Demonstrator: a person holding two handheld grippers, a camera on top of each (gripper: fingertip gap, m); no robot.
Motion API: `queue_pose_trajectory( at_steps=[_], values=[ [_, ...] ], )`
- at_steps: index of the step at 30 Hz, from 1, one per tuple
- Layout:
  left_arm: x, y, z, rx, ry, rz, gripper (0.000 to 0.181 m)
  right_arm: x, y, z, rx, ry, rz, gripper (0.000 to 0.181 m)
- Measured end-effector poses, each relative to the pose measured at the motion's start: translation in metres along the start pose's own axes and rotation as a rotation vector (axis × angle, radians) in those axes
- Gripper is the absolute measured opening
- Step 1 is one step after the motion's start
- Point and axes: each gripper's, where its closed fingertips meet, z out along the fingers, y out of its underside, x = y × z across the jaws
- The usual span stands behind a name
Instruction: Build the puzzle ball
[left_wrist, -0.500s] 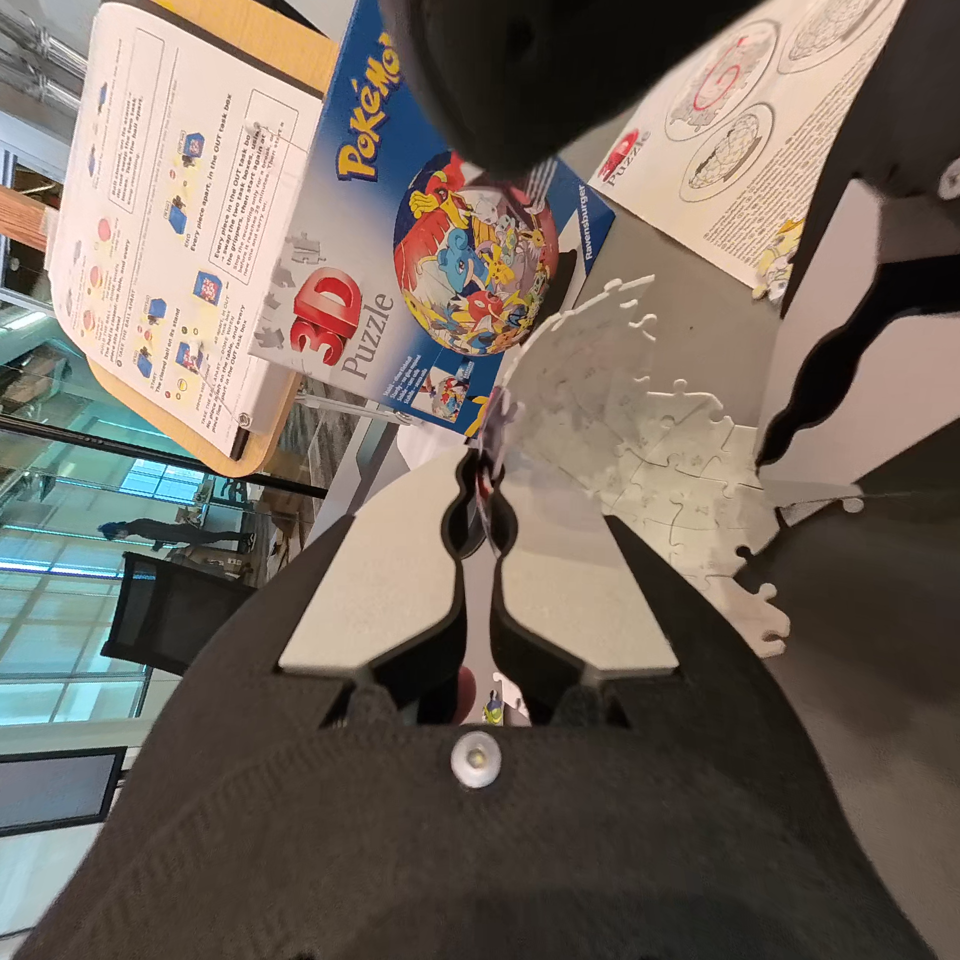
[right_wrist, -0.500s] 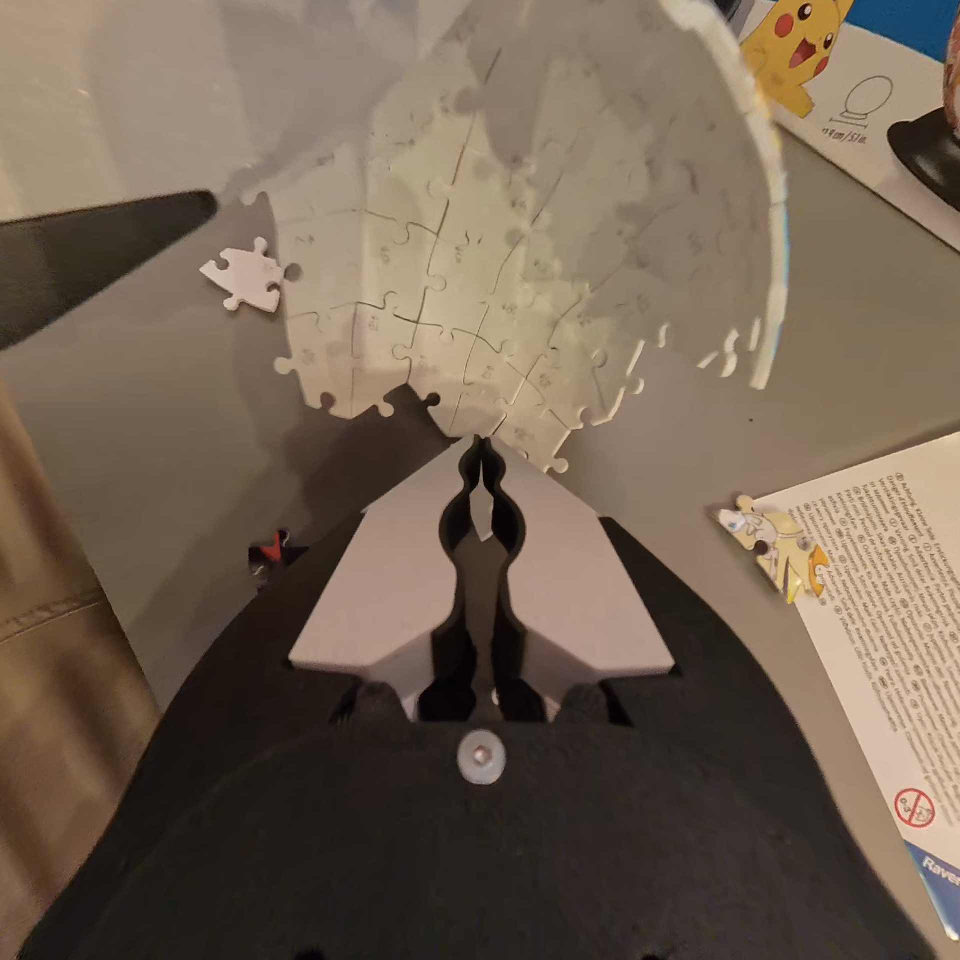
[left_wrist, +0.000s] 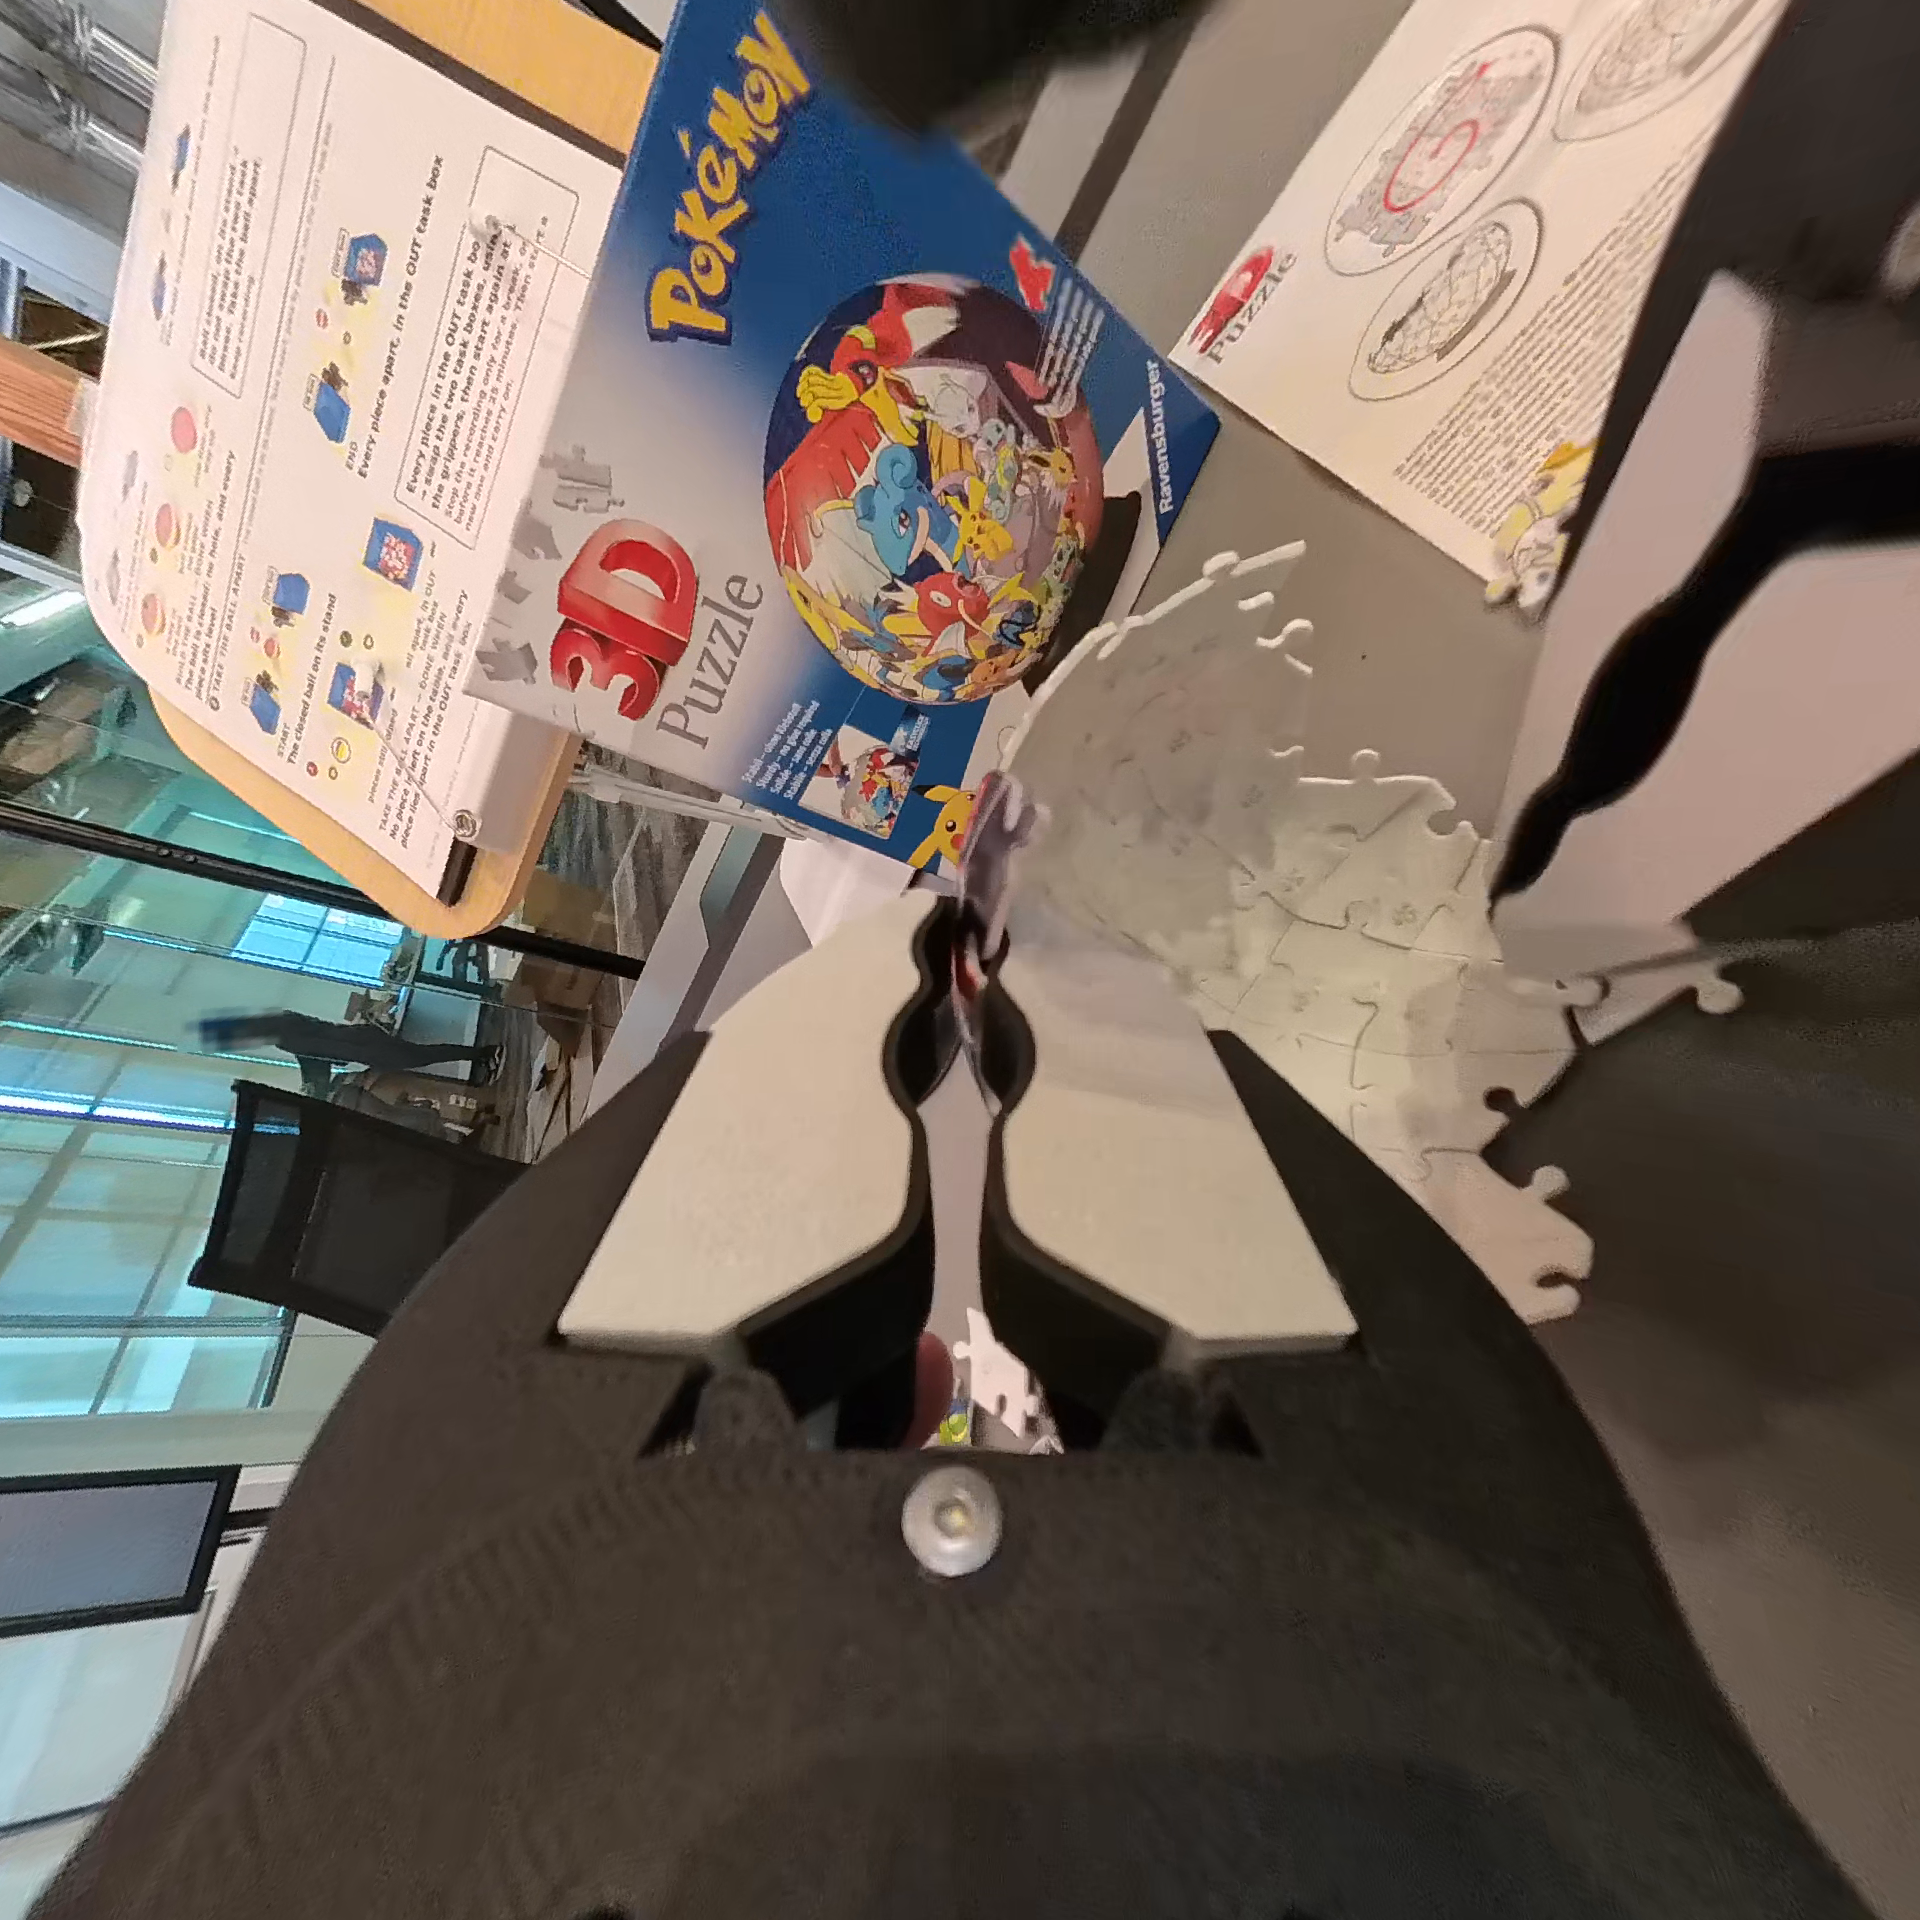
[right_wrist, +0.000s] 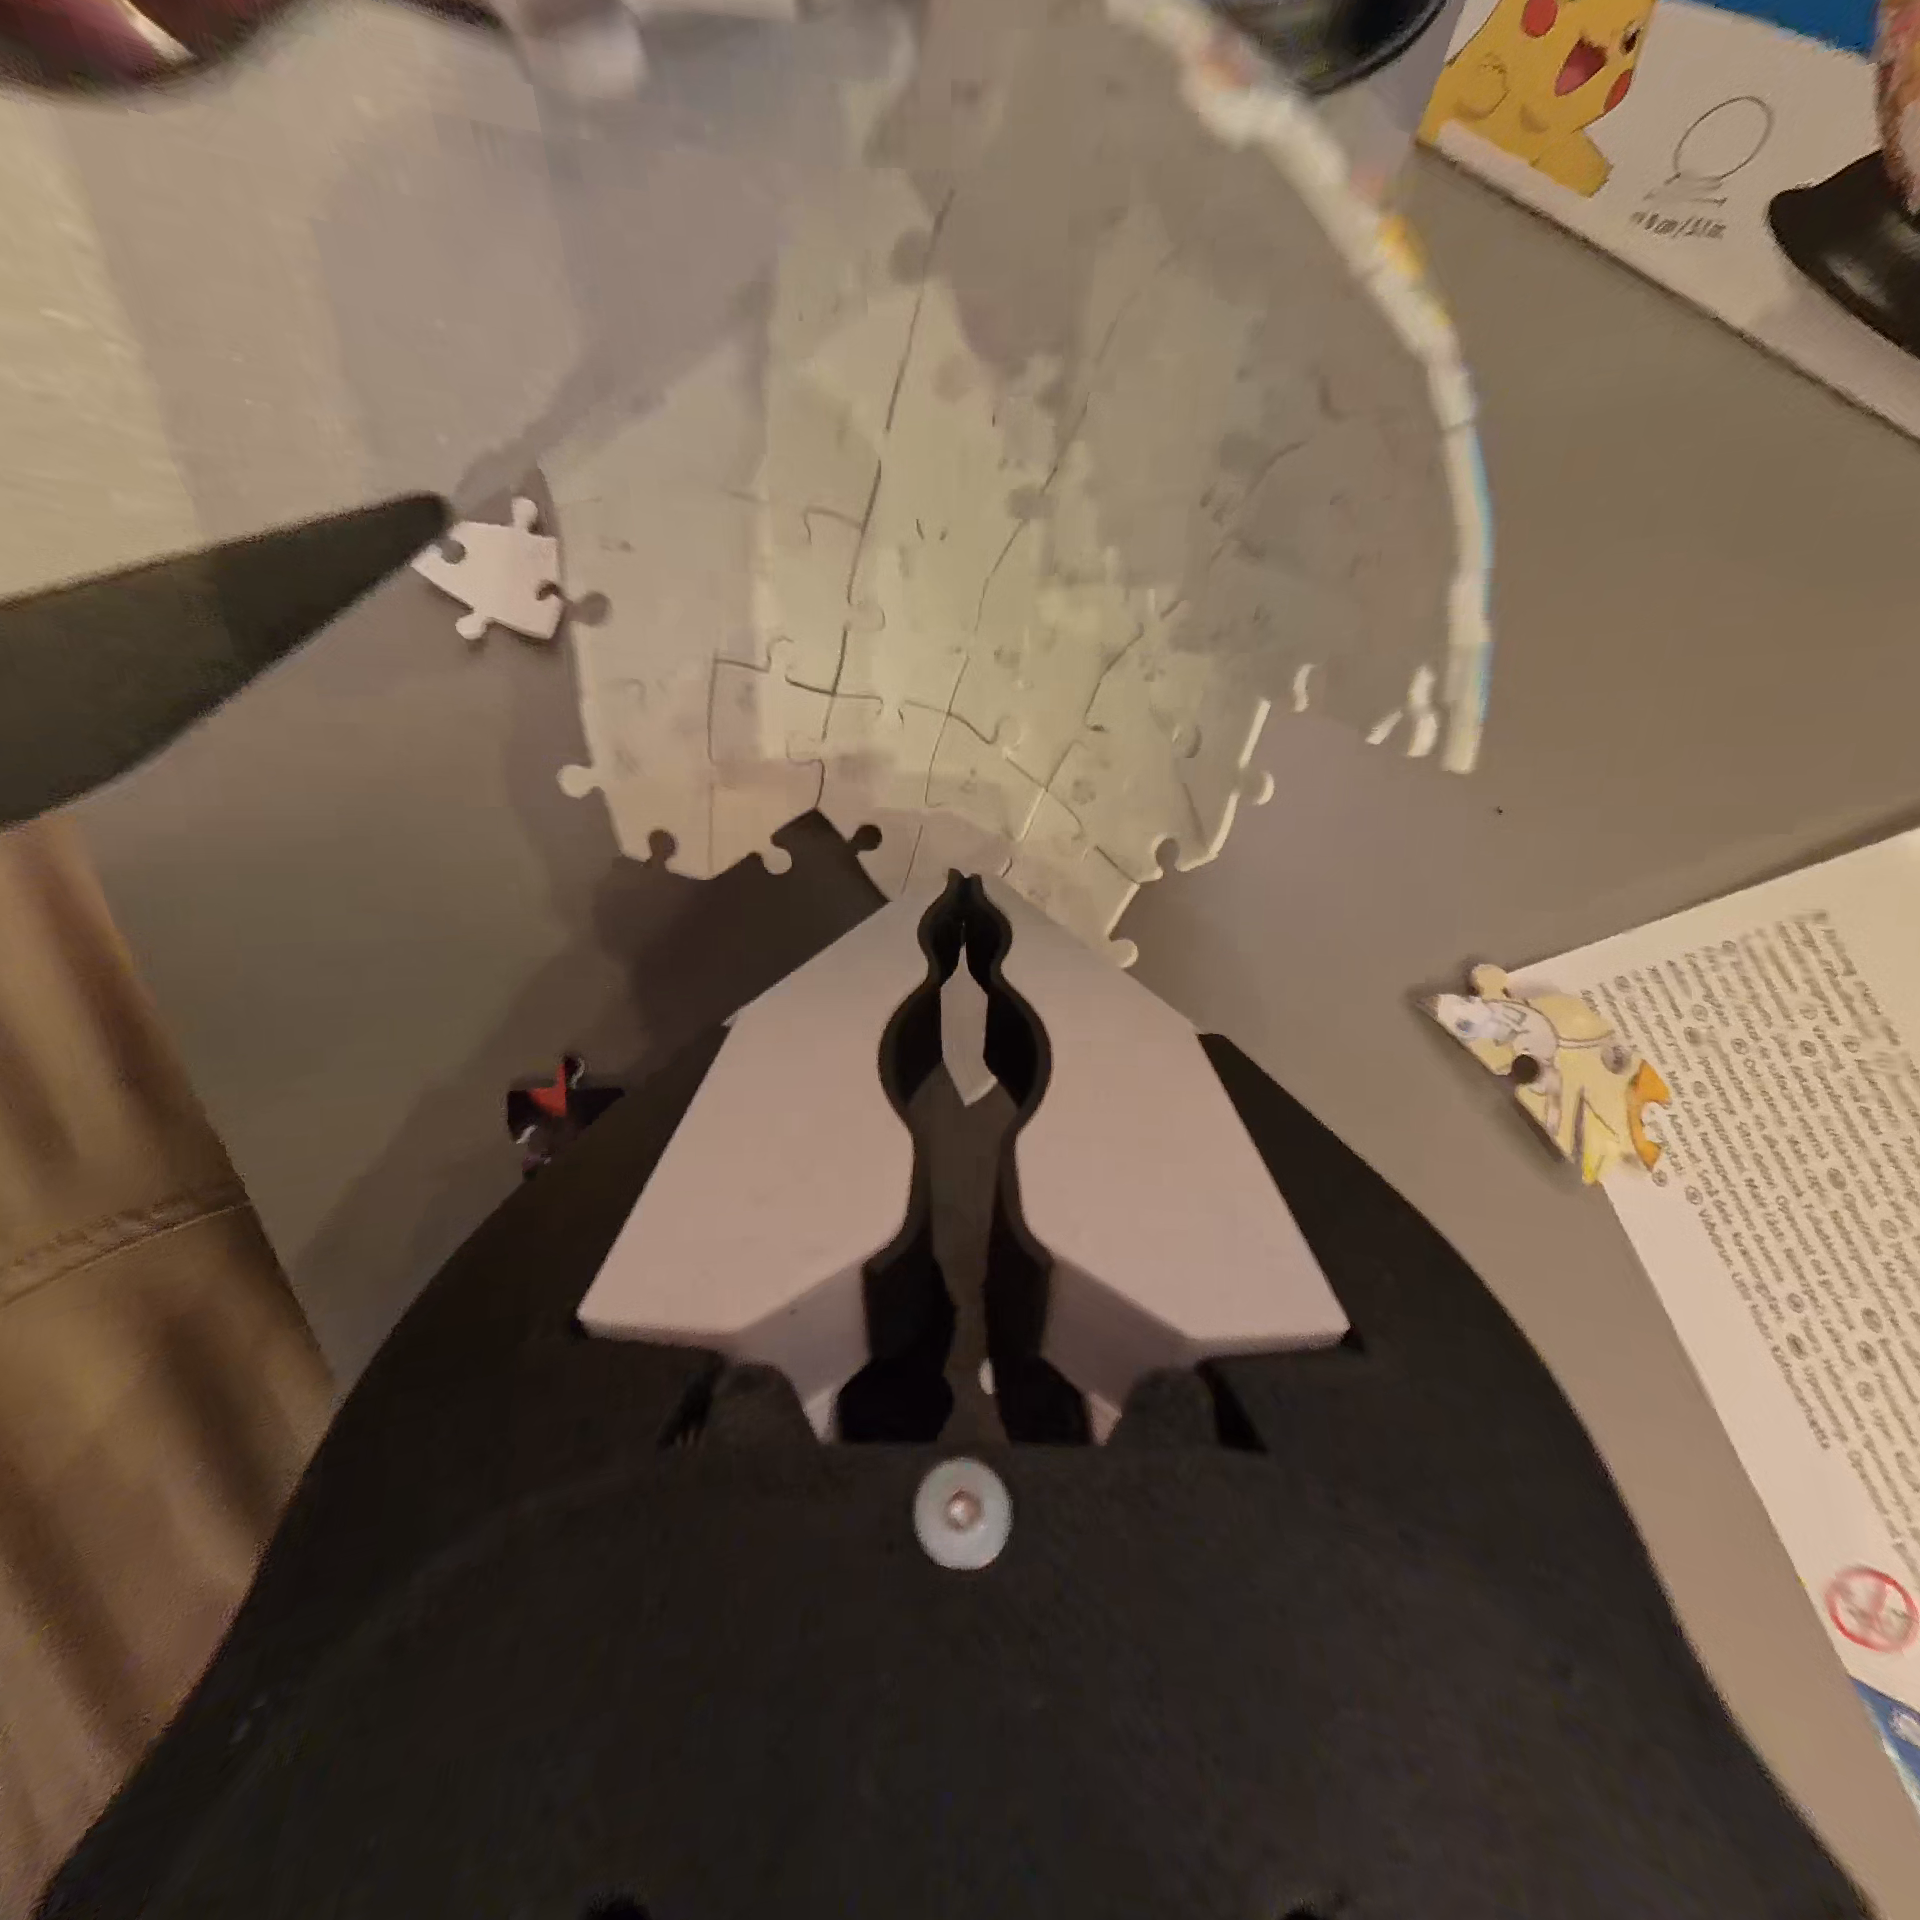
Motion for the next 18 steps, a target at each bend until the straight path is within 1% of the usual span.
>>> queue_pose_trajectory(
  at_steps=[2,5,9,18],
  values=[
    [0.0,0.0,0.0,0.0,-0.001,0.001,0.002,0.002,0.001,-0.011,-0.005,0.011,-0.018,0.0],
    [0.0,-0.001,0.0,-0.001,-0.001,0.006,0.002,0.001,0.015,-0.02,-0.058,0.003,-0.043,0.0],
    [0.0,-0.001,0.0,-0.008,-0.005,0.002,0.002,-0.003,0.026,-0.013,-0.105,-0.029,-0.032,0.0],
    [0.0,-0.001,0.0,-0.009,-0.009,0.003,0.002,-0.007,0.022,-0.007,-0.087,-0.035,-0.003,0.0]
  ],
)
